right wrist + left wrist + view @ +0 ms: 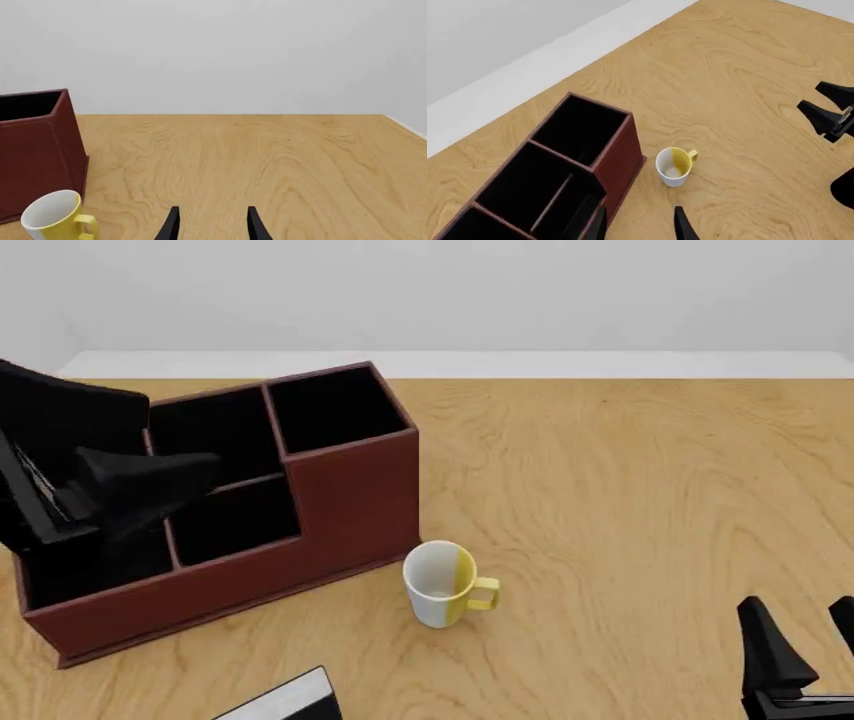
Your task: Pick up the book and place it in the front compartment of the caddy.
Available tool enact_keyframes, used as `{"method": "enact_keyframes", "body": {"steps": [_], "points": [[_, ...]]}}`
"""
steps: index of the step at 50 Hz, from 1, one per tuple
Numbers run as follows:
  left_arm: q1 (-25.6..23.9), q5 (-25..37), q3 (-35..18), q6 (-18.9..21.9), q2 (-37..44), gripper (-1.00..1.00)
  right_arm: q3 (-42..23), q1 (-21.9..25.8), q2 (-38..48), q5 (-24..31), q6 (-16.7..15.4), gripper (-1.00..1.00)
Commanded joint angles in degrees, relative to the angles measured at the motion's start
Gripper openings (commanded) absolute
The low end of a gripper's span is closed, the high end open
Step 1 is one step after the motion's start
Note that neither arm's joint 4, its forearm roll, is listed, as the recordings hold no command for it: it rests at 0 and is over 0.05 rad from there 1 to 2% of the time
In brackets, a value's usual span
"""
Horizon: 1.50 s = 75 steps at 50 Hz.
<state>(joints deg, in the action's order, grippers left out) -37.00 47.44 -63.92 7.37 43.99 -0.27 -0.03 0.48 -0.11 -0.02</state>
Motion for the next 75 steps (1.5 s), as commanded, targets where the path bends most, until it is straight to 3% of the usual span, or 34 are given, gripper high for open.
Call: {"method": "enact_keyframes", "body": {"steps": [1, 7, 11, 14, 15, 19, 24, 26, 31, 42, 49, 54, 63, 75], "points": [[-9.26, 13.28, -6.44, -1.13, 7.86, 1.0, 0.0, 0.0, -0.01, -0.01, 0.02, 1.0], [-11.28, 18.8, -10.34, -2.61, 11.44, 1.0, 0.0, 0.0, 0.01, 0.0, 0.0, 1.0], [-12.59, 22.39, -11.97, -0.87, 13.93, 1.0, 0.0, 0.0, 0.0, 0.0, 0.0, 1.0], [-13.43, 22.42, -11.36, 0.86, 15.19, 1.0, 0.0, -0.01, -0.01, 0.0, 0.0, 1.0], [-13.55, 22.44, -11.55, -0.49, 15.96, 1.0, 0.0, -0.01, 0.01, 0.0, 0.0, 1.0], [-16.02, 22.45, -7.39, 1.09, 17.42, 1.0, 0.0, -0.01, -0.01, 0.0, 0.0, 1.0], [-15.79, 22.45, -8.28, 3.38, 18.66, 1.0, 0.0, 0.0, 0.0, 0.0, -0.01, 1.0], [-15.85, 22.45, -8.42, 6.02, 18.54, 1.0, 0.0, 0.0, 0.0, 0.0, 0.0, 1.0], [-16.37, 22.45, -7.19, 5.53, 19.05, 1.0, 0.0, -0.01, 0.0, 0.0, -0.01, 1.0], [-16.54, 22.43, -1.45, 6.71, 17.84, 1.0, 0.0, 0.0, -0.01, -0.01, -0.01, 1.0], [-19.86, 22.41, 0.54, 3.22, 16.82, 1.0, 0.0, -0.01, 0.0, 0.0, 0.0, 1.0], [-19.42, 21.76, 4.71, 3.42, 16.2, 1.0, 0.0, 0.01, -0.01, -0.01, 0.0, 1.0], [-21.73, 18.78, 10.58, -0.68, 14.66, 1.0, 0.0, 0.0, 0.0, 0.0, 0.01, 1.0], [-16.71, 16.74, 14.59, 2.75, 14.89, 1.0, 0.0, 0.0, 0.01, 0.0, -0.01, 1.0]]}}
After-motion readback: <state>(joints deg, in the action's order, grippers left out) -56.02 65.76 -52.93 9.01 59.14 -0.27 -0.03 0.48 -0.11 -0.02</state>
